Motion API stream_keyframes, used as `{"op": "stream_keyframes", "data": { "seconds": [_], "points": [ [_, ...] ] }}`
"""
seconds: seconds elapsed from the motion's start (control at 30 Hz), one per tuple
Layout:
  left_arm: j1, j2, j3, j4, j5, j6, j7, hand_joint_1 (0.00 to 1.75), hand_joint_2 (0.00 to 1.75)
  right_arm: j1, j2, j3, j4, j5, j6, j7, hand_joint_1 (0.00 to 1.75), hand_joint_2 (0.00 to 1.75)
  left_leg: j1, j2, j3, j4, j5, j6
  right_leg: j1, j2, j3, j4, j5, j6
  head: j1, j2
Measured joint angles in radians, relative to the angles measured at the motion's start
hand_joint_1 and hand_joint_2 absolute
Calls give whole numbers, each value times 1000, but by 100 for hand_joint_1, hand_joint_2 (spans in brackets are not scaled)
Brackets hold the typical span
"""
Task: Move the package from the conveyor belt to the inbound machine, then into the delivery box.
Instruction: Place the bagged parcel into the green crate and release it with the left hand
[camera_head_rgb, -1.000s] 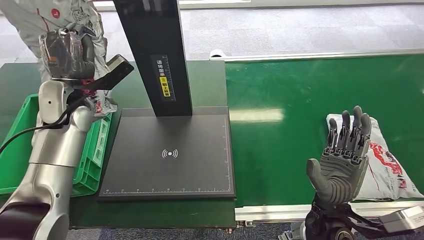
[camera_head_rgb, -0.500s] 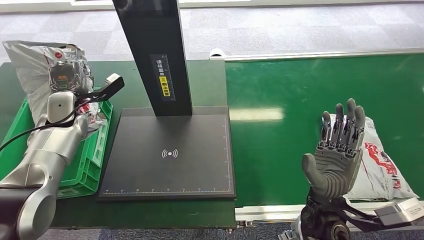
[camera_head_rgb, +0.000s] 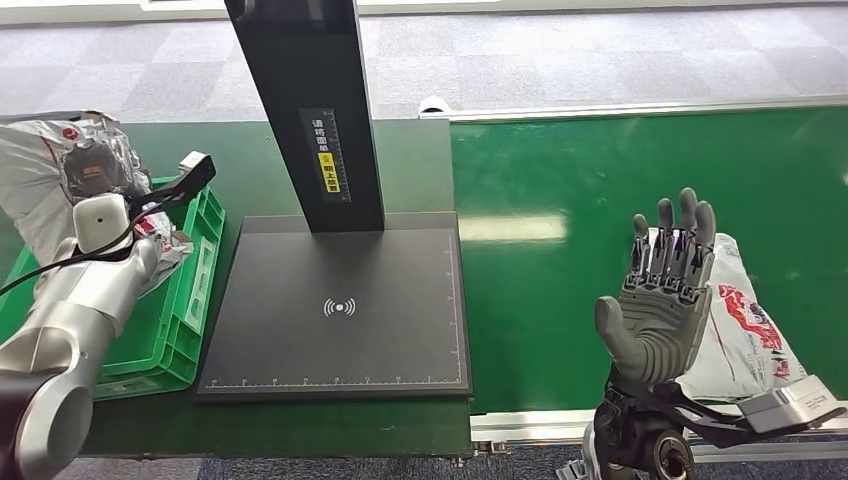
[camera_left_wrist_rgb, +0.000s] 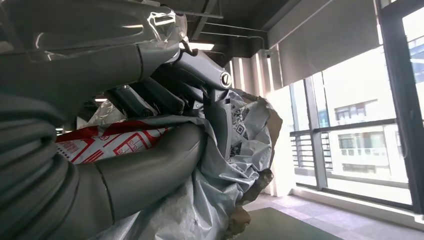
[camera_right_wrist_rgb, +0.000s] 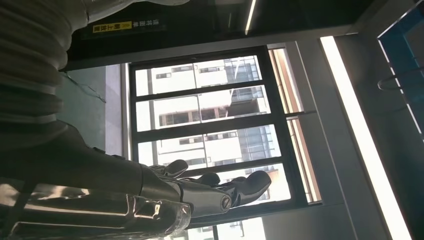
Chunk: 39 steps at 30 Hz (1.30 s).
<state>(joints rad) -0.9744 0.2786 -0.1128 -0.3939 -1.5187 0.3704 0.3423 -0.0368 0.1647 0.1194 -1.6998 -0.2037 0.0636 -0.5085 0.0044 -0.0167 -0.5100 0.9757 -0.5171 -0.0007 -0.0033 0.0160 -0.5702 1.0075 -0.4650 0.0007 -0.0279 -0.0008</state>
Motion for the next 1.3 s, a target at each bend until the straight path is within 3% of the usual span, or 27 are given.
{"op": "stream_keyframes", "data": {
  "seconds": [0.1, 0.4, 0.53, 0.63, 0.8, 0.87, 0.93, 1.13, 1.3],
  "points": [
    [0, 13, -1, 10, 1, 8, 21, 0, 175, -3, 0, 1, 2, -2, -1, 0, 0, 175, 0, 0, 0, 0, 0, 0, 0, 0, 0, 0, 0, 0, 0, 0],
    [1, 18, 43, 9, 11, 190, -73, 0, 175, -5, -1, 1, 3, -8, -4, 3, 0, 175, 0, 0, 0, 0, 0, 0, 0, 0, 0, 0, 0, 0, 0, 0],
    [1, 4, 83, -6, 73, 205, -145, 0, 175, -5, -2, 1, 3, -7, -12, 3, 0, 175, 0, 0, 0, 0, 0, 0, 0, 0, -1, 0, 0, 0, 0, 0],
    [0, -31, 182, -27, 336, 109, -335, 0, 175, -3, -4, -1, 3, -4, -22, 2, 0, 175, 0, 0, 0, 0, 0, 0, 0, 0, -1, 0, 0, 0, 0, 0],
    [38, -129, 395, -138, 924, -286, -658, 0, 175, -1, -8, -4, 4, 6, -23, -4, 0, 175, 0, 0, -1, 0, 0, 0, 0, 0, -1, 0, 1, 0, 0, 0],
    [113, -175, 420, -250, 1154, -473, -719, 0, 175, -1, -9, -5, 8, 10, -16, -2, 0, 175, -1, 1, 0, 0, 0, 0, -1, 2, -1, 0, 1, 0, 0, 0],
    [234, -225, 388, -407, 1343, -581, -749, 0, 175, 2, -9, -6, 12, 19, -7, 8, 0, 175, -2, 2, 0, 0, -1, 0, -2, 4, -2, 0, 0, 0, 0, 0],
    [615, -333, 129, -816, 1546, -540, -837, 0, 175, 29, -9, -7, 45, 60, 0, 52, 0, 175, -2, 2, -2, 0, -4, 2, -3, 4, -3, -1, -1, 2, 0, 0],
    [807, -398, -51, -951, 1682, -525, -880, 0, 175, 53, -12, -7, 115, 80, -1, 61, 0, 175, -2, 2, -2, 0, -4, 2, -3, 4, -3, -1, -1, 2, 0, 0]
  ]
}}
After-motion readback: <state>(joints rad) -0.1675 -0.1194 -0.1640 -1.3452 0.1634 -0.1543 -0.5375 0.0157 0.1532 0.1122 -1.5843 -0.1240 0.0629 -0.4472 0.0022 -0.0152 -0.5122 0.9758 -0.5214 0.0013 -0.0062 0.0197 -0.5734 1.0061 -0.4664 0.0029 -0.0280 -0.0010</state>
